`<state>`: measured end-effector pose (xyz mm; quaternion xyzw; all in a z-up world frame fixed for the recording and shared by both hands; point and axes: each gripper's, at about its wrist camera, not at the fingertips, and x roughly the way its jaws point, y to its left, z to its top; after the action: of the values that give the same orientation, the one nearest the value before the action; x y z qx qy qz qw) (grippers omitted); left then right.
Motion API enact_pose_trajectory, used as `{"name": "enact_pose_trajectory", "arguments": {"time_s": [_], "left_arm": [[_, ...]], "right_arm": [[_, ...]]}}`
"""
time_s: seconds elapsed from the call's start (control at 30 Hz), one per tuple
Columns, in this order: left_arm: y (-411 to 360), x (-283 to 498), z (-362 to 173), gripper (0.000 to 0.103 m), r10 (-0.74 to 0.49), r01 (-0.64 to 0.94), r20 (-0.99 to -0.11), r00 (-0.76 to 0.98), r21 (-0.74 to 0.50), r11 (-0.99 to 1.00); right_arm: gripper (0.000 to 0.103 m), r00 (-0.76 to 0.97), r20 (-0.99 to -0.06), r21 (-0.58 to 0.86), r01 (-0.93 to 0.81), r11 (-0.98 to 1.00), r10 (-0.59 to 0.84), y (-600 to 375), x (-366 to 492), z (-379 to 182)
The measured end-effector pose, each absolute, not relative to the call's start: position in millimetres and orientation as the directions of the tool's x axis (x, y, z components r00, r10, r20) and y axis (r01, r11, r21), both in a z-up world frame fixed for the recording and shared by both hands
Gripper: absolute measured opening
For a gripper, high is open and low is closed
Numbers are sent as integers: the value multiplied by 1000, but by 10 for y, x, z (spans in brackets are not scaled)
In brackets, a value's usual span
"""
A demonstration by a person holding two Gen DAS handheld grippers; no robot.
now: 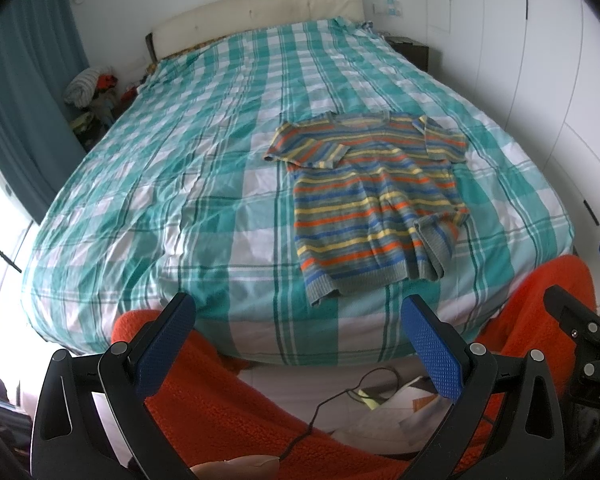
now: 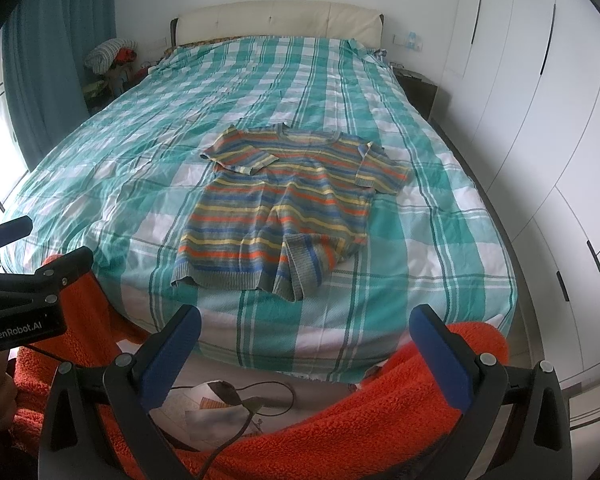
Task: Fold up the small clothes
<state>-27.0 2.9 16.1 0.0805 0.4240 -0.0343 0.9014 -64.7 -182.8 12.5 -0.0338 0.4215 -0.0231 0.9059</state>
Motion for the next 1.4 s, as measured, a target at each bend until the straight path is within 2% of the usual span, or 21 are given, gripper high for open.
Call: {"name": "enact_pose_trajectory", "arguments": {"time_s": [1.03,1.4], "left_arm": [[137,-439,72,102,7,137,-787,617,116,984],[196,-79,-16,102,-25,138,-838,545,60,989]], "right_arm": [[103,621,-781,-77,9,997,-66,-1821,-609,-79],[103,571,-820,-56,2,998,-47,-1873,-497,-129]]}}
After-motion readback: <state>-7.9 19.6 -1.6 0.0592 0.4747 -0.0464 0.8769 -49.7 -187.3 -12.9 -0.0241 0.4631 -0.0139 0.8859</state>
